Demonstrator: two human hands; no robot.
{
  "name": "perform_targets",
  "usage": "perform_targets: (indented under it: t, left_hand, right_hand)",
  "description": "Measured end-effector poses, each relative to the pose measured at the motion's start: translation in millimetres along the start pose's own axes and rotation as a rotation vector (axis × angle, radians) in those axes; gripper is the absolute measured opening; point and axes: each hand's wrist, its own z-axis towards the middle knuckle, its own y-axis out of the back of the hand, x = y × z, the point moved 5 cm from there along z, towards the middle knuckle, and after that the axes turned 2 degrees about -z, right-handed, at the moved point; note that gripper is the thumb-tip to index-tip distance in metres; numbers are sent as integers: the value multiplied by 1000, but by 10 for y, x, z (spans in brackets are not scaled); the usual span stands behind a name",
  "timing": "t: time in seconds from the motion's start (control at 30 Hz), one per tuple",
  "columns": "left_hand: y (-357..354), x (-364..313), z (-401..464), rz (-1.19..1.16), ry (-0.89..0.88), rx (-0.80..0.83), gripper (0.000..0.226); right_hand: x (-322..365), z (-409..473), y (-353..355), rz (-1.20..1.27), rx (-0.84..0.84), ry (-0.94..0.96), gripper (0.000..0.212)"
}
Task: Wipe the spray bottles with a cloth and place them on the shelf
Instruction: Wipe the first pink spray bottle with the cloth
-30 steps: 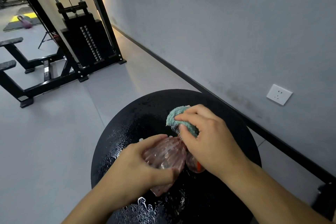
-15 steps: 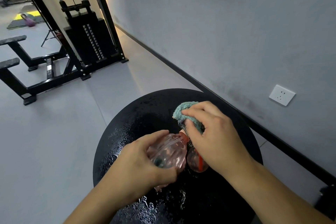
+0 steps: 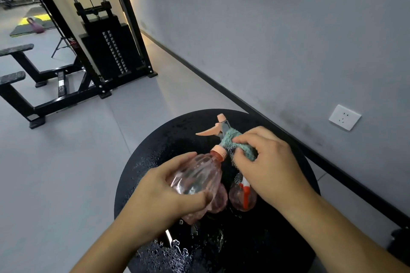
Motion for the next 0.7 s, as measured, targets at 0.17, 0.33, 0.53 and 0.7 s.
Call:
perform_targets:
  t: [0.17, 0.33, 0.53, 0.7]
  left_hand:
    - [16, 29, -1, -25, 4, 56, 71]
    - [47, 41, 15, -28, -21, 23, 65]
    - [43, 143, 43, -90, -23, 57, 68]
    - [109, 146, 23, -161, -39, -70, 70]
  right_hand:
    - [-14, 16, 39, 93, -53, -43, 21]
    - [-44, 15, 58, 122, -55, -82, 19]
    - [-61, 10, 94, 177, -88, -101, 16]
    - [-59, -20, 102, 178, -71, -79, 17]
